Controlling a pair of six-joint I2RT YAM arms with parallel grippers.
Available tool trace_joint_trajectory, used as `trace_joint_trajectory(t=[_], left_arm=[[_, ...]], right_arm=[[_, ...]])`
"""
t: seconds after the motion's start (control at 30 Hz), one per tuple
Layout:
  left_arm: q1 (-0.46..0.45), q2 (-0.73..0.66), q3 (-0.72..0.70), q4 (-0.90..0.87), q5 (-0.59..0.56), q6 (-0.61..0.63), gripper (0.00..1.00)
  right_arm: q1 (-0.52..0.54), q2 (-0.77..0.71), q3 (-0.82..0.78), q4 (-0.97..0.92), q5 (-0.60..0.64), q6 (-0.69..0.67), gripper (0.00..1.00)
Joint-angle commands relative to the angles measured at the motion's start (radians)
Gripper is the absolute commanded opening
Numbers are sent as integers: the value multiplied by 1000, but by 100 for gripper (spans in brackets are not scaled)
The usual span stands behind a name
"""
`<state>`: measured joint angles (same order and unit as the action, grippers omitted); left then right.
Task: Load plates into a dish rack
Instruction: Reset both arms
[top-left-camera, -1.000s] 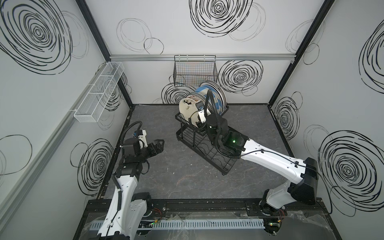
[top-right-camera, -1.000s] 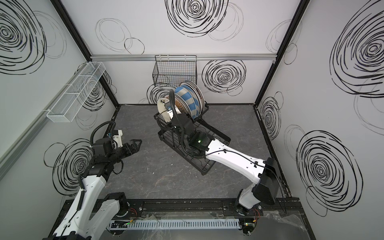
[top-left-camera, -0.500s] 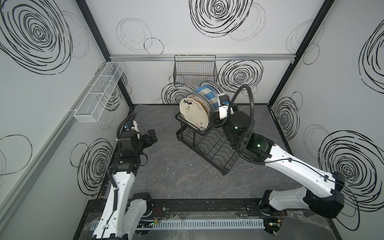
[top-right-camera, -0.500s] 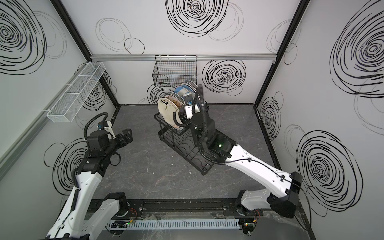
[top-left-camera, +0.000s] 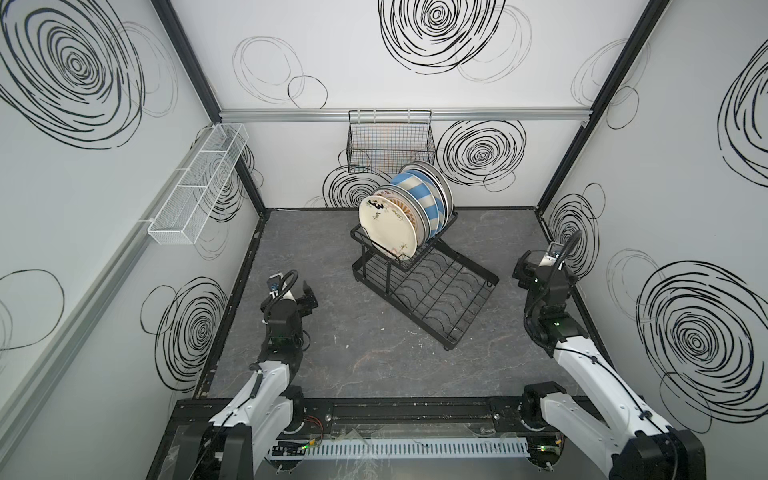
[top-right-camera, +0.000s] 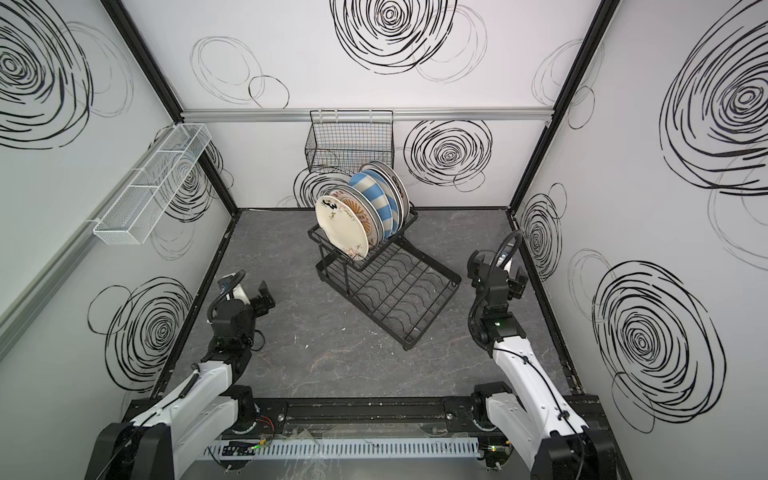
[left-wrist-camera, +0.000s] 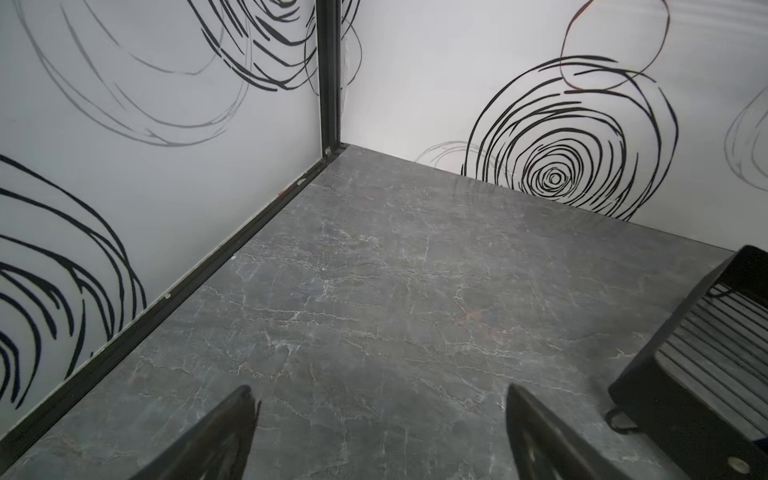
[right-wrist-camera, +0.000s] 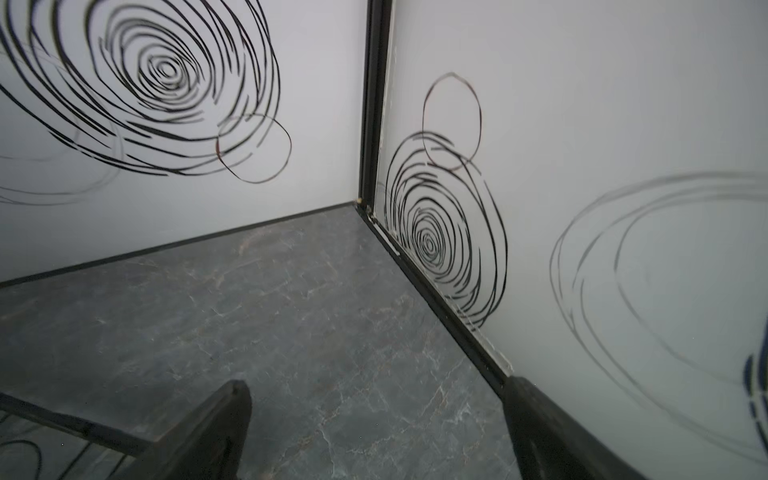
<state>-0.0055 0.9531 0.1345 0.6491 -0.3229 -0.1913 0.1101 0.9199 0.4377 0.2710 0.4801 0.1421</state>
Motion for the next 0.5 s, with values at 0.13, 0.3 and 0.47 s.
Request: trace_joint_trajectory(t=[0.13, 0.3, 0.47], left_arm=[[11, 314, -8, 595, 122, 103, 96], [-10, 501, 24, 720, 273, 144, 96], [-18, 534, 57, 701, 277, 156, 96]], right_arm=[[-65, 203, -194, 492, -15, 17, 100], [-118, 418, -214, 764, -161, -26, 100], [-157, 549, -124, 733, -307, -6, 100]])
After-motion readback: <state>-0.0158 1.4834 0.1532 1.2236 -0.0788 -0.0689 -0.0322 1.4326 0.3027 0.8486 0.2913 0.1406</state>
